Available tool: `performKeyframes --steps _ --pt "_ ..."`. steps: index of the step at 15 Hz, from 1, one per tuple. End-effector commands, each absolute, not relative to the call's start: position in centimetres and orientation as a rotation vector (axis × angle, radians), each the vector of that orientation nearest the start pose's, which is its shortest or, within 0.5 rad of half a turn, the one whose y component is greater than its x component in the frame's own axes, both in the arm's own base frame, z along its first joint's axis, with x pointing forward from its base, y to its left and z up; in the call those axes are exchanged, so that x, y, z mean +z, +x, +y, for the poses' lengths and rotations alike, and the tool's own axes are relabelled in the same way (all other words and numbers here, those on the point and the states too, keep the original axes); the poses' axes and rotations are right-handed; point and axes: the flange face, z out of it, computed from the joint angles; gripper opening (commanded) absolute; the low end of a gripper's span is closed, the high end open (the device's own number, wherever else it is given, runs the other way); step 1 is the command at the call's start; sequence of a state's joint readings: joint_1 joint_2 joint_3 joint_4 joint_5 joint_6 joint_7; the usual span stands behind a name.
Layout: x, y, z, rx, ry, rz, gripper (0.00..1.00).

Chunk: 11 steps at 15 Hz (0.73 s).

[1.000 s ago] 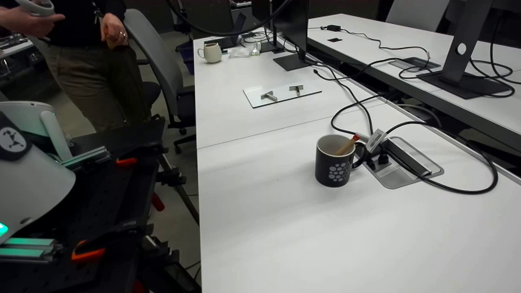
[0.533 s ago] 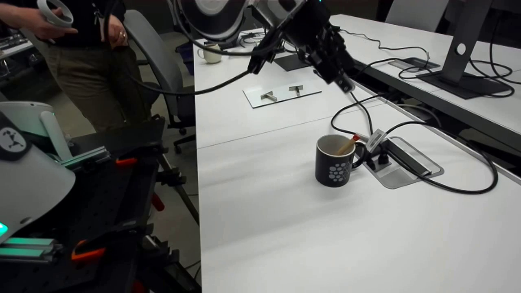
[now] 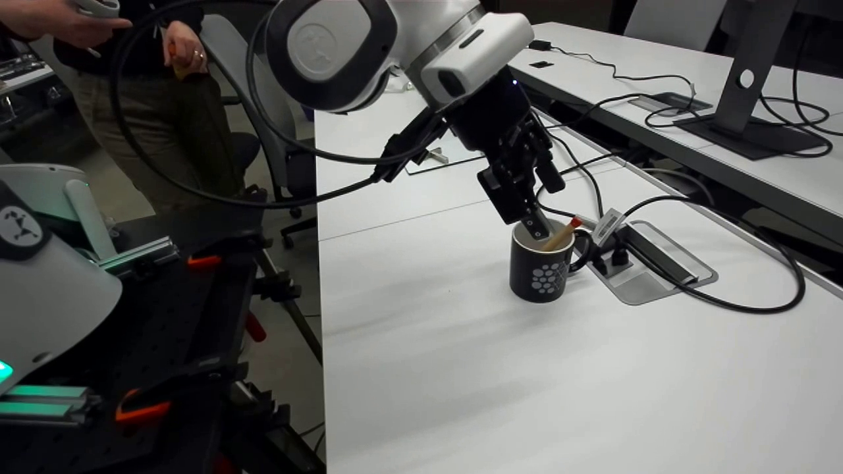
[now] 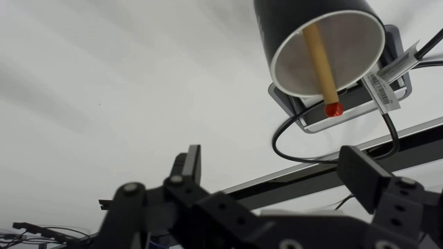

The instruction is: Put the marker inside the mug.

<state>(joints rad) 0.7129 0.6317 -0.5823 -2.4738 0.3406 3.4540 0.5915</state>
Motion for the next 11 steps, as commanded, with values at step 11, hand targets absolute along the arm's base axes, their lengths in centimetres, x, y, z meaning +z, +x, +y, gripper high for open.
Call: performKeyframes --steps 11 --pt "16.03 50.07 0.47 -0.976 -2.956 0.992 1.00"
